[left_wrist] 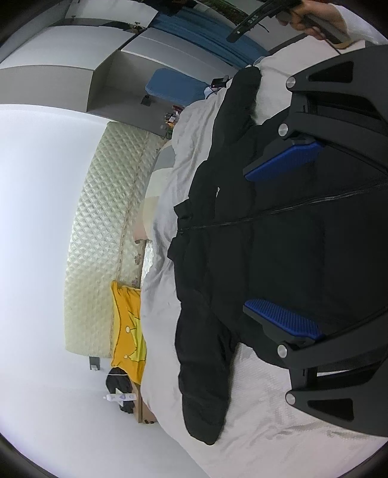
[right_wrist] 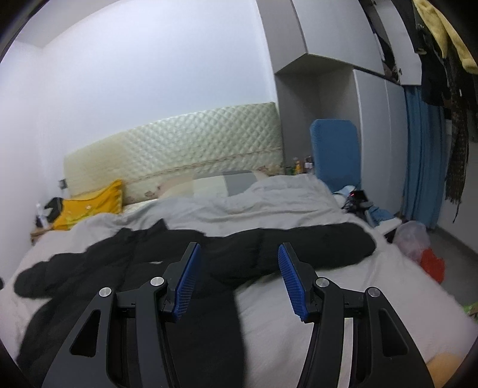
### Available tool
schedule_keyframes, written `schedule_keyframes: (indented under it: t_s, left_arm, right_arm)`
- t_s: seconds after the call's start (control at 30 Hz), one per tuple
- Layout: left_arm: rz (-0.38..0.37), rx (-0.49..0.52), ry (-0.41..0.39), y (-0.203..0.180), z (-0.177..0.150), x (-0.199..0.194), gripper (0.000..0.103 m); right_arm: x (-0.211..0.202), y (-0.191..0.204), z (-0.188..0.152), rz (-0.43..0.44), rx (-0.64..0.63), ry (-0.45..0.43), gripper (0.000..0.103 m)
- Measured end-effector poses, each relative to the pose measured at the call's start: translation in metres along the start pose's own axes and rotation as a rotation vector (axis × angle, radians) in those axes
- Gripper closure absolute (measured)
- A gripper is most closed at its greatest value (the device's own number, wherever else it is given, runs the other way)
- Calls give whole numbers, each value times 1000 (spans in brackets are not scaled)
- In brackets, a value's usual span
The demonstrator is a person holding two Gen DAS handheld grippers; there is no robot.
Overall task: Fold large clothes
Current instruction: 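Move the right gripper to a sleeve cuff, grasp and lift it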
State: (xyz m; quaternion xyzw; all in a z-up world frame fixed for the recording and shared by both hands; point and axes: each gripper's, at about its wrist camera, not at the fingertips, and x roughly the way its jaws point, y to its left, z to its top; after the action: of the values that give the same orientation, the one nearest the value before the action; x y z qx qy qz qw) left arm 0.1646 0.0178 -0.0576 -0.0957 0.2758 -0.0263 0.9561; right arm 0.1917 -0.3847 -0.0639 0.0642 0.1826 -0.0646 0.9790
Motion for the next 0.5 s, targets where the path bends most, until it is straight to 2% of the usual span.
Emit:
schedule_keyframes:
  t_s: [0.3, 0.4, 0.5]
  left_arm:
    - [28, 12, 18, -2, -4, 9, 22]
    - [41, 9, 16, -2, -4, 13, 22]
    - [55, 7, 23, -2, -5, 17, 22]
  right_arm:
    - [60, -71, 12, -79, 75, 25, 51]
    - [84, -107, 9, -94, 122, 45, 51]
    - [111, -161, -6, -91, 253, 80, 51]
